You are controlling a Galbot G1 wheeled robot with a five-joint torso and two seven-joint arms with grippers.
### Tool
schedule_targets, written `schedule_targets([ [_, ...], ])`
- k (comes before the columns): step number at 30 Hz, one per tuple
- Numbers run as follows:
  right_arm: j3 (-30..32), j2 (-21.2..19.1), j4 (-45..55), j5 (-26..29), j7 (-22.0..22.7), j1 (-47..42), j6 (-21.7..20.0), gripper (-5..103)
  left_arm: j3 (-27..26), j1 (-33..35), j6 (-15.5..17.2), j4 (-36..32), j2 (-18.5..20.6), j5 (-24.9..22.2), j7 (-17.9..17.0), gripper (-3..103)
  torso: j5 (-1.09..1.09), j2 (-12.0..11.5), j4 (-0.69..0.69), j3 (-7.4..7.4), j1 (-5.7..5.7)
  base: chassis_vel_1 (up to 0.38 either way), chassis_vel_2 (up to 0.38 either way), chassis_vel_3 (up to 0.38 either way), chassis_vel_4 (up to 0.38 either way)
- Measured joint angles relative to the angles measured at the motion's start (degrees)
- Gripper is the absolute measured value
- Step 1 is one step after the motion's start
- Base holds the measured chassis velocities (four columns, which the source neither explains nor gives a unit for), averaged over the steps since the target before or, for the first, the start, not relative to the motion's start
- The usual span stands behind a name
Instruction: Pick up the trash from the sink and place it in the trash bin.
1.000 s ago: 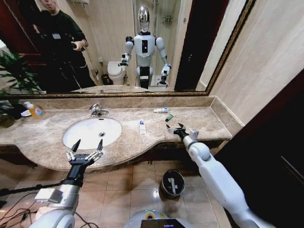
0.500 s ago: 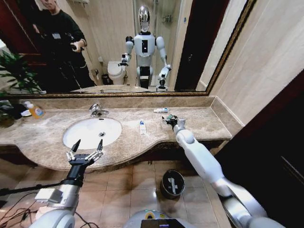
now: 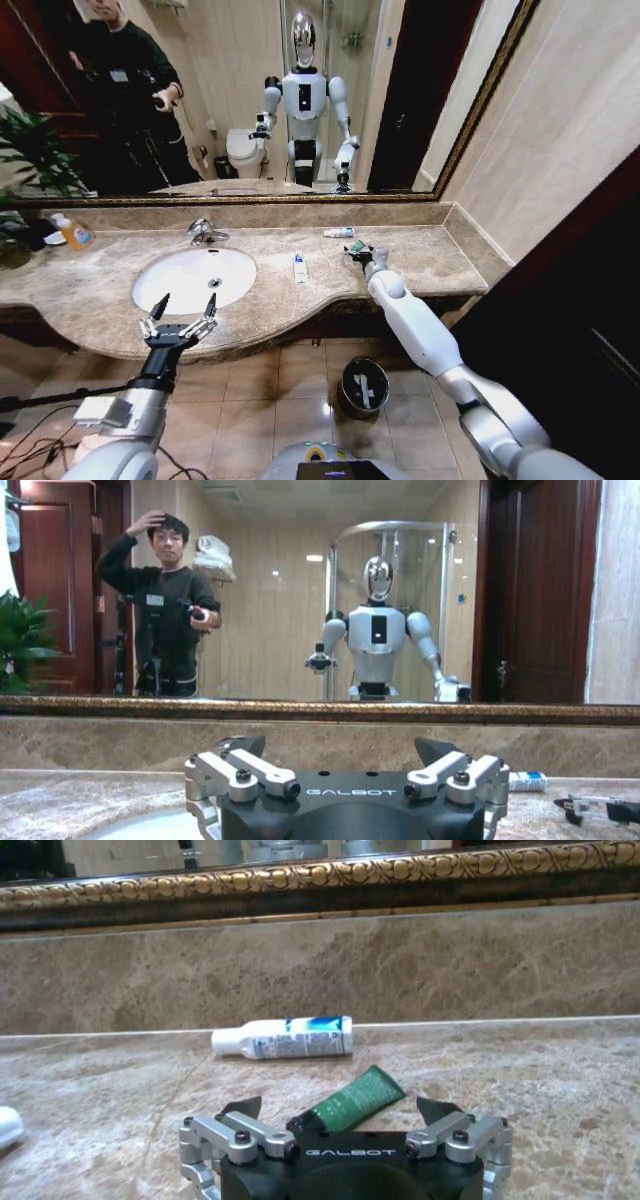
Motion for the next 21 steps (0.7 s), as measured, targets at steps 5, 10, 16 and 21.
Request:
schedule_targets([
  [5, 0.0, 0.0, 0.8, 0.0, -0.4, -0.7, 0.0, 100, 0.0, 0.0, 0.0, 0.0, 0.0, 0.0, 0.0, 100, 0.0, 0.0, 0.0, 0.0, 0.0, 0.0, 0.0, 0.0, 0.0],
  [10, 0.0, 0.0, 1.0, 0.0, -0.7, -0.9, 0.0, 100, 0.0, 0.0, 0.0, 0.0, 0.0, 0.0, 0.0, 100, 0.0, 0.0, 0.0, 0.0, 0.0, 0.0, 0.0, 0.0, 0.0],
  [16, -0.2, -0.1, 0.8, -0.1, -1.2, -1.0, -0.3, 103, 0.0, 0.0, 0.0, 0.0, 0.0, 0.0, 0.0, 100, 0.0, 0.0, 0.0, 0.0, 0.0, 0.0, 0.0, 0.0, 0.0],
  [21, -0.5, 0.2, 0.1, -0.3, -1.6, -1.0, -0.3, 97, 0.0, 0.0, 0.0, 0.0, 0.0, 0.0, 0.0, 100, 0.0, 0.0, 0.0, 0.0, 0.0, 0.0, 0.0, 0.0, 0.0],
])
